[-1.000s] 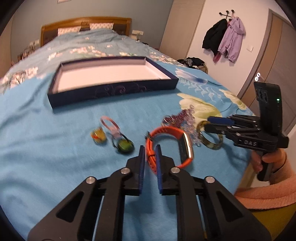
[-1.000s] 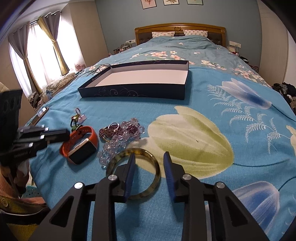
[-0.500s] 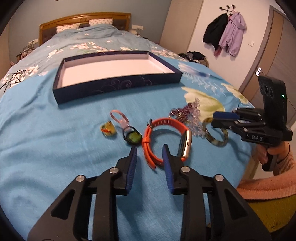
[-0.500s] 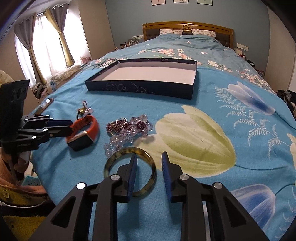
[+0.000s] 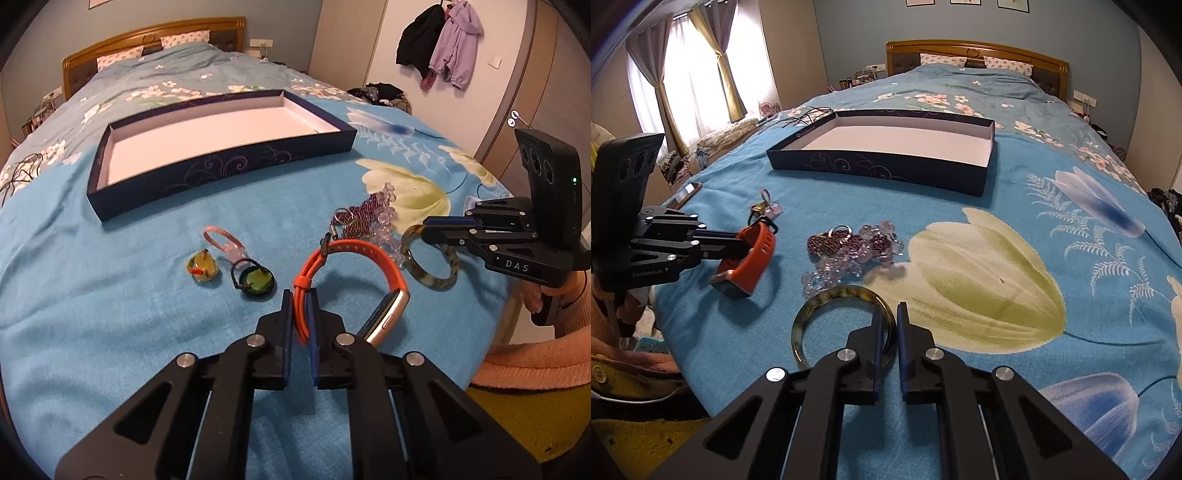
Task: Organize jewelry
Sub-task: 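Place the watch band in the tray with left tool while right tool drops bangle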
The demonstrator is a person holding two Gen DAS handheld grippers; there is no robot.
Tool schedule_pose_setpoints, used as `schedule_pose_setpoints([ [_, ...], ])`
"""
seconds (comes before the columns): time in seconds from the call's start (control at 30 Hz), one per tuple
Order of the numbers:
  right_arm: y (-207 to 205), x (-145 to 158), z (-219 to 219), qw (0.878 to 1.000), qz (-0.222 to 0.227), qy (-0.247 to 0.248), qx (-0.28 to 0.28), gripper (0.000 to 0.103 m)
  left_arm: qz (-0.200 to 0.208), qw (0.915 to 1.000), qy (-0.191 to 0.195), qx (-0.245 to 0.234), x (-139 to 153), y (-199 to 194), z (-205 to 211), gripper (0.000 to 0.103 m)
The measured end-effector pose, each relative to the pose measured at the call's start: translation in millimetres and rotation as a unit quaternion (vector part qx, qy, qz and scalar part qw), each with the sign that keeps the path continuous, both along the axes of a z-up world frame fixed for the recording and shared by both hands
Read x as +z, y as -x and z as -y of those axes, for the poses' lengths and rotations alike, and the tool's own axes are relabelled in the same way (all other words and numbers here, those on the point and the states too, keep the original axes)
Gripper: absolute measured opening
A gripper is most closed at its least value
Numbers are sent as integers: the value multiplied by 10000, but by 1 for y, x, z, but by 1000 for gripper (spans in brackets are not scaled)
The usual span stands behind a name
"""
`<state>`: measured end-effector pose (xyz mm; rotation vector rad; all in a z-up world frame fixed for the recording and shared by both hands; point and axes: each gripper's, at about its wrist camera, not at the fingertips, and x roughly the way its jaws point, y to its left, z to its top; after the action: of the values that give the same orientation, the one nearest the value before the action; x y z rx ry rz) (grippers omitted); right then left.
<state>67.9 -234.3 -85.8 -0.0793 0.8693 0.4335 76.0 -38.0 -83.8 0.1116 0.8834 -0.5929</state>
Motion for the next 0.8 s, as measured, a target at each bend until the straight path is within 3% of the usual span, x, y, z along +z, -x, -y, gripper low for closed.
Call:
schedule_pose_setpoints([
  [0.37,-16,40,3,9973,476,-556,25,6,797,9968,-70,23,52,-11,-18,8],
  [0.57,-71,61,-3,9954,767,-575,-87,6,1227,9912,-463,174,78,-44,-23,8],
  [0.8,-144,70,-17,9951,844,-475,-208,6,1198,9886,-848,333,85,-106,-26,8],
])
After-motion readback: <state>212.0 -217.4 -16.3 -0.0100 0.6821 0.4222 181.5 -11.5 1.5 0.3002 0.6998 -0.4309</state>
